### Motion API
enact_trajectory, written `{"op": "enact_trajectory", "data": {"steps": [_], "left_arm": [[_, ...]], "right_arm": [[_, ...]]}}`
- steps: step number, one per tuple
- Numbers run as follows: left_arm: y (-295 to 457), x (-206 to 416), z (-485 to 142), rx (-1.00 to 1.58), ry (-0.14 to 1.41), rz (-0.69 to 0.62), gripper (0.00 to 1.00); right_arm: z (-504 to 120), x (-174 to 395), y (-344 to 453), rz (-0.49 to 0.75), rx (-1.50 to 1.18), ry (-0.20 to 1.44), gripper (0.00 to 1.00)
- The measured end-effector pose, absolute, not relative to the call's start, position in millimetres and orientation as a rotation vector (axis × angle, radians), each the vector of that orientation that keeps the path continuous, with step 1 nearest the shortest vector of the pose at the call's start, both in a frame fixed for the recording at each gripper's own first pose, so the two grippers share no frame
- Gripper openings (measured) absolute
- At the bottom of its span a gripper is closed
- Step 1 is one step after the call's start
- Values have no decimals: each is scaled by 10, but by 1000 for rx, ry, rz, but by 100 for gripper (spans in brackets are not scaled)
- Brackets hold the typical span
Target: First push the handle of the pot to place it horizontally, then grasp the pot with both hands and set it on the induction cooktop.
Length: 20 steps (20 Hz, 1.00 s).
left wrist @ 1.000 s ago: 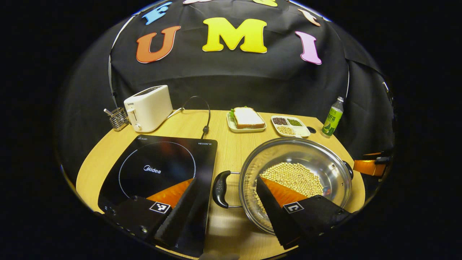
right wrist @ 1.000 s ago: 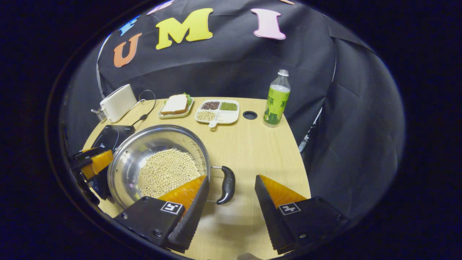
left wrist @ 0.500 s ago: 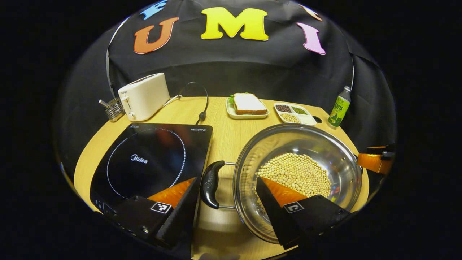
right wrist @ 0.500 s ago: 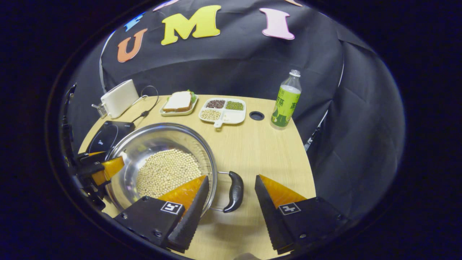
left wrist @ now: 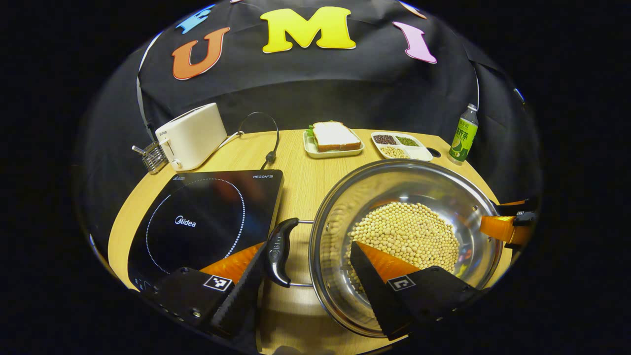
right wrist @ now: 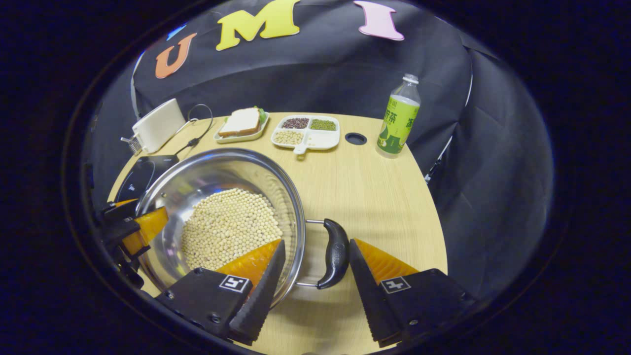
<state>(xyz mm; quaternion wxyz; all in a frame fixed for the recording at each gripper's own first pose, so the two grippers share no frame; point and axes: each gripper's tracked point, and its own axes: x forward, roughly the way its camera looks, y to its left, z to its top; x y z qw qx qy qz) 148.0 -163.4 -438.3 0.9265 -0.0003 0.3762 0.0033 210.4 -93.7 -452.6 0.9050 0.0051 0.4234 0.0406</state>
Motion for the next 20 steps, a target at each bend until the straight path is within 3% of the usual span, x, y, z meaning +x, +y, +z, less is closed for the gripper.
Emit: {"op": "enact_trajectory", "data": {"steps": [1, 4, 6, 7, 10, 11, 12, 13, 20], "left_arm": [[-1643, 1480, -4392, 6, 775, 6, 100], [-1552, 1487, -4454, 29, 790, 34, 92], [-1525, 1476, -4447, 28, 793, 47, 69], [-1533, 1481, -4490, 26, 805, 47, 73], [-1539, 1491, -4468, 17, 809, 52, 70], [-1533, 1489, -4468, 23, 807, 55, 77], [-1541, 1482, -4467, 25, 805, 59, 77], [-1553, 1493, -4447, 31, 792, 59, 65], [-1527, 1467, -4394, 21, 790, 43, 64]], "right_arm": [[-4593, 2091, -932, 82, 18, 899, 82], [-4660, 2061, -946, 61, 37, 925, 79], [-4651, 2060, -949, 54, 40, 933, 72], [-4649, 2058, -947, 51, 46, 937, 70], [-4642, 2061, -947, 45, 52, 950, 68], [-4633, 2055, -947, 50, 54, 953, 65], [-4636, 2058, -949, 45, 74, 957, 61], [-4643, 2046, -952, 48, 87, 963, 60], [-4551, 1941, -955, 45, 102, 962, 55]]}}
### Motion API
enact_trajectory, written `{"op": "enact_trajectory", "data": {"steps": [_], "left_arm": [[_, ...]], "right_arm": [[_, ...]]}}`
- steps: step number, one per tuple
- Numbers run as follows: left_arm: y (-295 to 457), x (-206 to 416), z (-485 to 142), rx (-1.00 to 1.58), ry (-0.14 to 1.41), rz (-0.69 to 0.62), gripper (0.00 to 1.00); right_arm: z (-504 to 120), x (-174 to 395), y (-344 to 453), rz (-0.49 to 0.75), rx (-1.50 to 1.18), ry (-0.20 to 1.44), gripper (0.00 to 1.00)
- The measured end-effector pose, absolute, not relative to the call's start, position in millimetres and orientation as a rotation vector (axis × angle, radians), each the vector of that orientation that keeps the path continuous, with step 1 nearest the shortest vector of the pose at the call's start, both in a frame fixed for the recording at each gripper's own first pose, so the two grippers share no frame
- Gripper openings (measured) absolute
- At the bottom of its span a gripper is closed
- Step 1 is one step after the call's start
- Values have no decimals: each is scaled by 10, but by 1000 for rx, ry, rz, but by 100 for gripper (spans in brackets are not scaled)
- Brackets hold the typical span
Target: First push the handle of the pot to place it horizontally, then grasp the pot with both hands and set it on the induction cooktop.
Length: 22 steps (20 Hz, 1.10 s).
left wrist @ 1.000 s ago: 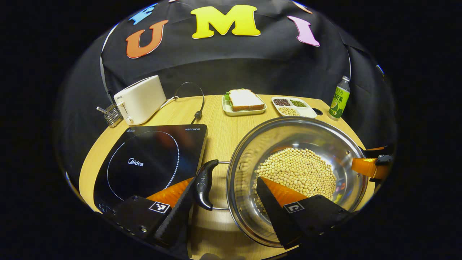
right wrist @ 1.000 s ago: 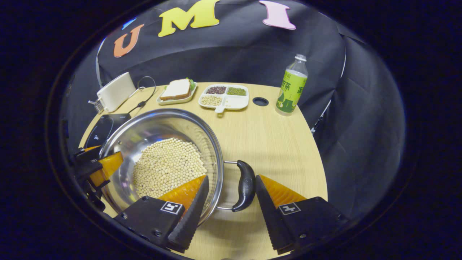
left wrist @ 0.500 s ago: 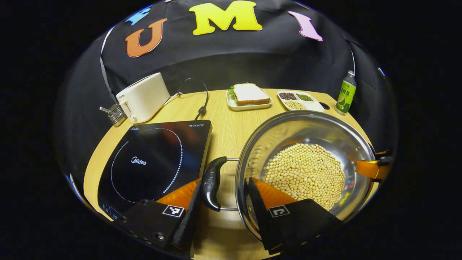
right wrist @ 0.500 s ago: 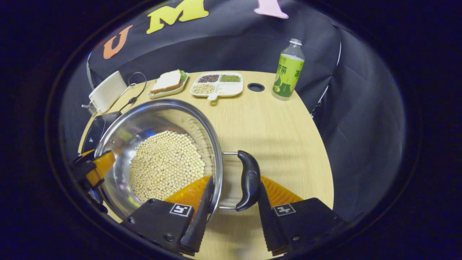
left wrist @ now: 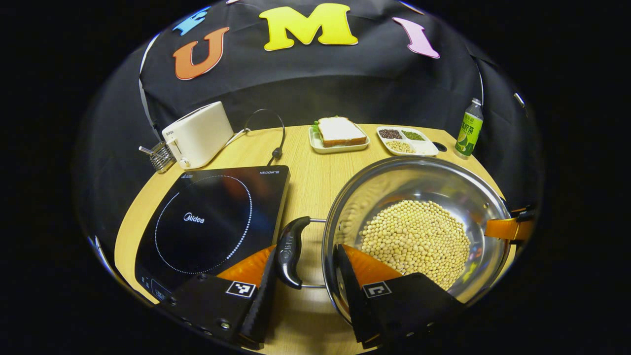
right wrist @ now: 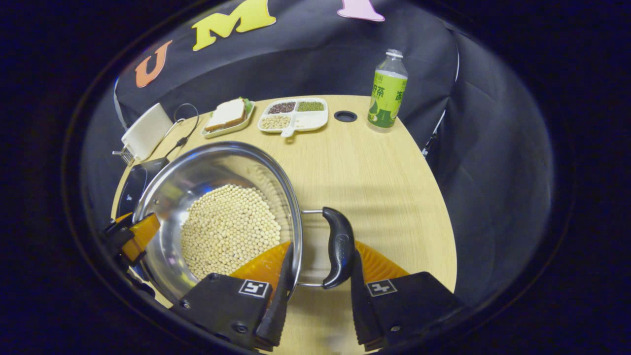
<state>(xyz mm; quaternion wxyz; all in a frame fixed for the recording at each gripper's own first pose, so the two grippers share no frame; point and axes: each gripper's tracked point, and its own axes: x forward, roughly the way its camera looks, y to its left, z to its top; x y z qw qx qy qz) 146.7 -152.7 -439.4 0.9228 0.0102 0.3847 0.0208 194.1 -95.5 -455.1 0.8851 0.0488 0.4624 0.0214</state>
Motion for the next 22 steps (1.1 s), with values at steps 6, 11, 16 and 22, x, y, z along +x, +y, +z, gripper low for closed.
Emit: {"op": "enact_trajectory", "data": {"steps": [6, 11, 16, 22], "left_arm": [[-1445, 1408, -4249, 5, 767, 37, 64], [-1329, 1386, -4047, -4, 742, 44, 64], [-1121, 1364, -3877, -17, 726, 54, 64], [-779, 1369, -3744, -24, 716, 73, 64]], "right_arm": [[-4318, 1904, -859, 46, 97, 933, 55], [-4099, 1888, -708, 49, 100, 907, 55], [-3899, 1880, -504, 56, 98, 883, 55], [-3742, 1870, -170, 69, 106, 873, 55]]}}
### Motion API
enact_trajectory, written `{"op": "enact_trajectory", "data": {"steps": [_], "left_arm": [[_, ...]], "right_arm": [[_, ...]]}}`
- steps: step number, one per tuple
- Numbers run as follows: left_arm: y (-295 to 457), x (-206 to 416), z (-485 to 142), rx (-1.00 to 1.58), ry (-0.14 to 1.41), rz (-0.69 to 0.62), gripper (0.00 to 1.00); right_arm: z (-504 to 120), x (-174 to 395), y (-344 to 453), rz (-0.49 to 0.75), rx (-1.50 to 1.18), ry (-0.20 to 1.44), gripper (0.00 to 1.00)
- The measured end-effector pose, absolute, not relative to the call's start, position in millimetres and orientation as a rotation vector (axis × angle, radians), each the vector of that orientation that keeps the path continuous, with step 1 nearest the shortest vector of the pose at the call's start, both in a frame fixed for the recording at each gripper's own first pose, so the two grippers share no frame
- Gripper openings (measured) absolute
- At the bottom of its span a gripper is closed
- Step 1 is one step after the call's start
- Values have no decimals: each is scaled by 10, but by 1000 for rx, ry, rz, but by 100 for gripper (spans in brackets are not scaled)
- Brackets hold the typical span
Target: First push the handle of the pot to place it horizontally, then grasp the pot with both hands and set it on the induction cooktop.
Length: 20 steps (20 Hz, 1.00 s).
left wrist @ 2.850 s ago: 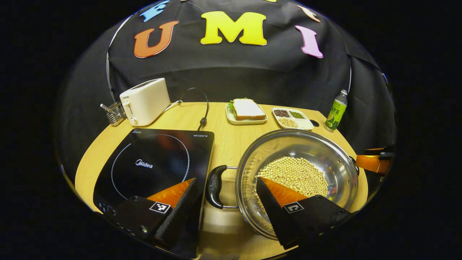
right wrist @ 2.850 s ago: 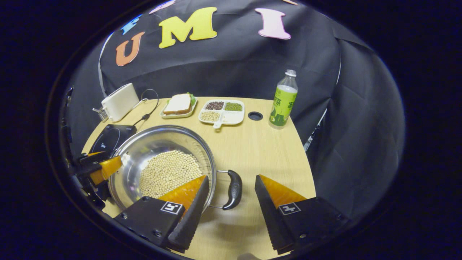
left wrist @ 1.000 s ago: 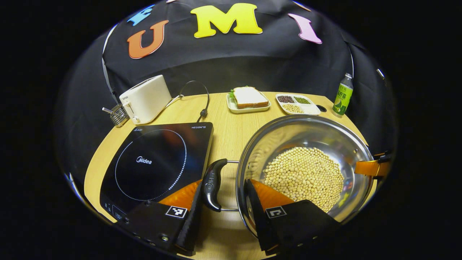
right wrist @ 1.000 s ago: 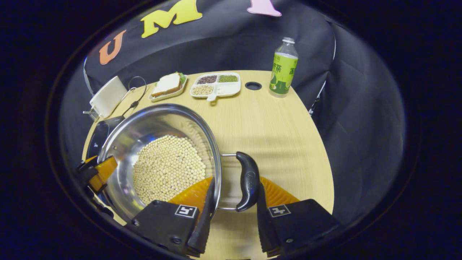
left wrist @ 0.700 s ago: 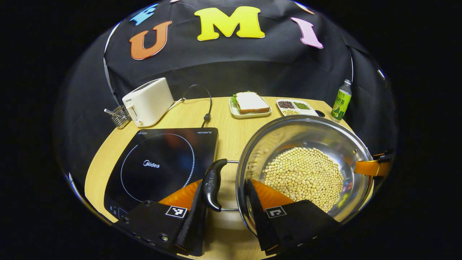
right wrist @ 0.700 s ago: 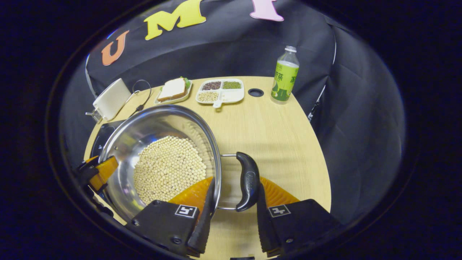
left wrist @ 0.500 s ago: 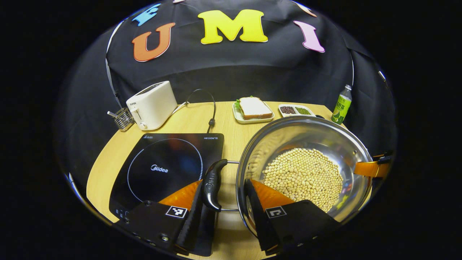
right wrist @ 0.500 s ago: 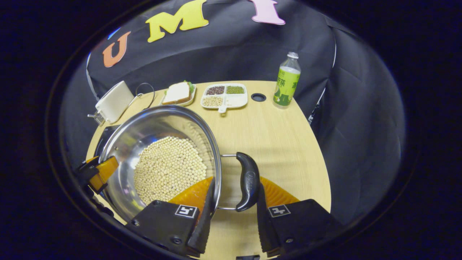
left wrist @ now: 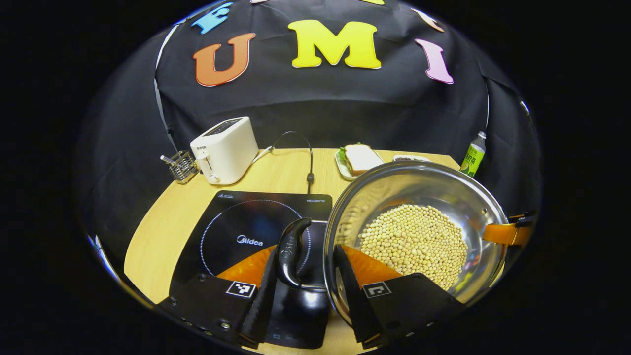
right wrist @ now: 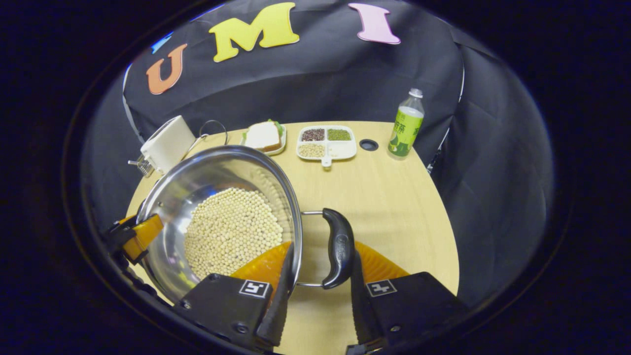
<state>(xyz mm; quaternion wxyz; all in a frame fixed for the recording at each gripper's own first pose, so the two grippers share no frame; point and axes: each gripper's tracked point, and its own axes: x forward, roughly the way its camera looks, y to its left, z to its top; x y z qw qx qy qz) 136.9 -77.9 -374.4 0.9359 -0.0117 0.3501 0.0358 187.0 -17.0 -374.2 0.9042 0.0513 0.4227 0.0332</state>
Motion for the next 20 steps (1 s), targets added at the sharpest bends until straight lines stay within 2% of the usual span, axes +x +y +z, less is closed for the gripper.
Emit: {"op": "enact_trajectory", "data": {"steps": [20], "left_arm": [[734, 1342, -3666, -12, 719, 154, 64]], "right_arm": [[-3597, 1891, 1405, 132, 139, 879, 55]]}}
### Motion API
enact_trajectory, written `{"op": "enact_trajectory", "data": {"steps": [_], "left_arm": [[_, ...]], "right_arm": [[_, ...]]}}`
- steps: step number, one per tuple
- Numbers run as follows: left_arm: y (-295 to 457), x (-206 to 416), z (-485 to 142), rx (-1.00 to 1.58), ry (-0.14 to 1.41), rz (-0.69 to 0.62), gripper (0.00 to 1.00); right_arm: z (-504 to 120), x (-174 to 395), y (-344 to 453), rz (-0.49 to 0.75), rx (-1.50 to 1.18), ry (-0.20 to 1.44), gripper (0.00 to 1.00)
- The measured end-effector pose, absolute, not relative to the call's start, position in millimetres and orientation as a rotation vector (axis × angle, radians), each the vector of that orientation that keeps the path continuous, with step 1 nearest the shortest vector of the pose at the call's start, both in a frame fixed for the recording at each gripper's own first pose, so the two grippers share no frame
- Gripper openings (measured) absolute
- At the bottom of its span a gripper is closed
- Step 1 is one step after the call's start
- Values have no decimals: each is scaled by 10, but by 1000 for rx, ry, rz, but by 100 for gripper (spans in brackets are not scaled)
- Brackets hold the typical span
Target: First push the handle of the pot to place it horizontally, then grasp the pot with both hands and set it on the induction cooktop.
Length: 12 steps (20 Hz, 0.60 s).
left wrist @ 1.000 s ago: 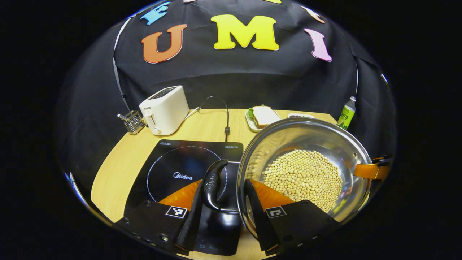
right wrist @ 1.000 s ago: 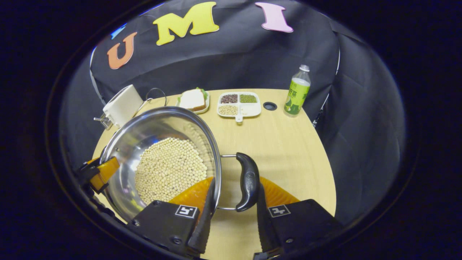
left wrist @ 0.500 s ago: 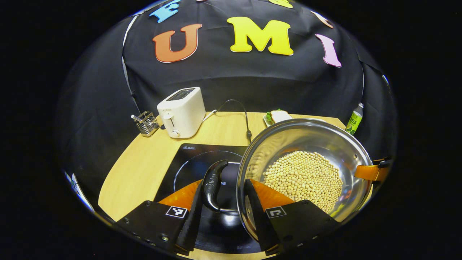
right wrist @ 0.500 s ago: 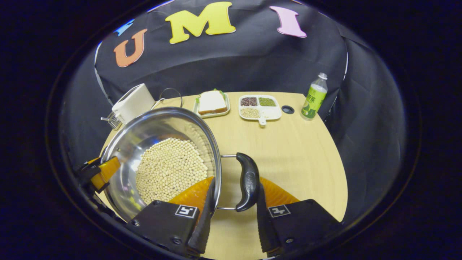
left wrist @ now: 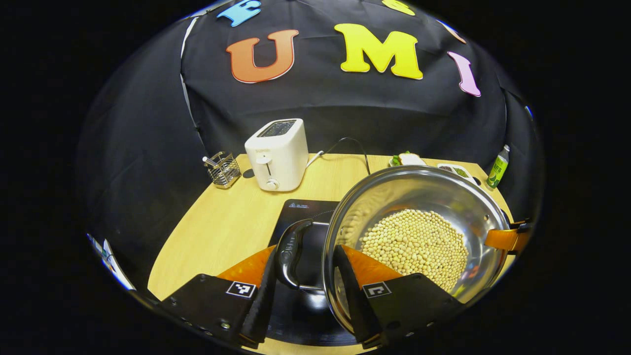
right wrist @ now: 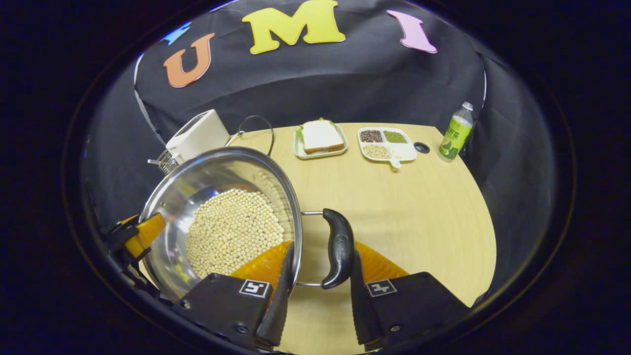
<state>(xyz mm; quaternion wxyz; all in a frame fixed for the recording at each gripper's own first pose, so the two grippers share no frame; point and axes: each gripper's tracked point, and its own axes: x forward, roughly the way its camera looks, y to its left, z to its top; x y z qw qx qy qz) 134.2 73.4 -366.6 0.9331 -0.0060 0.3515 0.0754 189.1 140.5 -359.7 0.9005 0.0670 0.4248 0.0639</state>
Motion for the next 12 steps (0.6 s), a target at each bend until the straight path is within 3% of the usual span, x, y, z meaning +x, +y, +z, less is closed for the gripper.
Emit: {"op": "enact_trajectory", "data": {"steps": [12], "left_arm": [[1362, 1455, -3861, 3, 748, 173, 64]], "right_arm": [[-3733, 2014, 2102, 143, 162, 902, 55]]}}
